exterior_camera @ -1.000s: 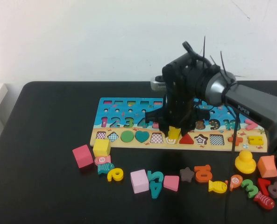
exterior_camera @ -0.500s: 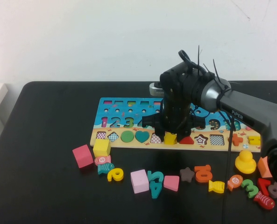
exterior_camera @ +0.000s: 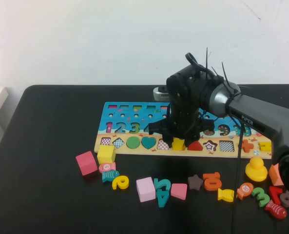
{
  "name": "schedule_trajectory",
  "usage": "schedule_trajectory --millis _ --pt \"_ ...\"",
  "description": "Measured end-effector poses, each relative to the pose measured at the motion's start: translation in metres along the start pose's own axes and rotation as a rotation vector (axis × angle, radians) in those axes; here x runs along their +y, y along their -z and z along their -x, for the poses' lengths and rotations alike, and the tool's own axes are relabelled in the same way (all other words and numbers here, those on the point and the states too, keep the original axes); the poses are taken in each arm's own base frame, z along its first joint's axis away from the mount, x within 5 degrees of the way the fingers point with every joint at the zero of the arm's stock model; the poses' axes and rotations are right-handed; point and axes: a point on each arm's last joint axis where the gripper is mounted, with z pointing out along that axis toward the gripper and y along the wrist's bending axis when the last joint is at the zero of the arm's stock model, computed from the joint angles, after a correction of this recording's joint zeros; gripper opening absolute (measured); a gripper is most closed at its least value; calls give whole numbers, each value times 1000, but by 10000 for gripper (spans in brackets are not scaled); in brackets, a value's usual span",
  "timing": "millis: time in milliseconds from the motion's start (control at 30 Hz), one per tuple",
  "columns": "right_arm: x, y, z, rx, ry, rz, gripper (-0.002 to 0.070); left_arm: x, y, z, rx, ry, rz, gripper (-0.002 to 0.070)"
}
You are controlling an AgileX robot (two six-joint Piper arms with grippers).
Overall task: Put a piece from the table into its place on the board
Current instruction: Place the "five-pointed star" into the hole of the five-pointed star
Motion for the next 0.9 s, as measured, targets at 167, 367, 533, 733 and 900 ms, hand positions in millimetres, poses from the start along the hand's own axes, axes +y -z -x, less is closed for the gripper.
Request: schedule_trajectory --millis 167,367,533,733,900 --pt "-1 0 -1 7 6 -8 361 0 0 0 0 0 0 -3" --pt "-1 0 -1 12 7 -12 361 0 0 0 0 0 0 -3" --pt "-1 0 -1 11 7 -12 361 0 0 0 0 0 0 -3" --pt "-1 0 -1 13 23 -13 361 0 0 0 0 0 0 -3" --pt "-1 3 0 17 26 -16 361 0 0 0 0 0 0 -1"
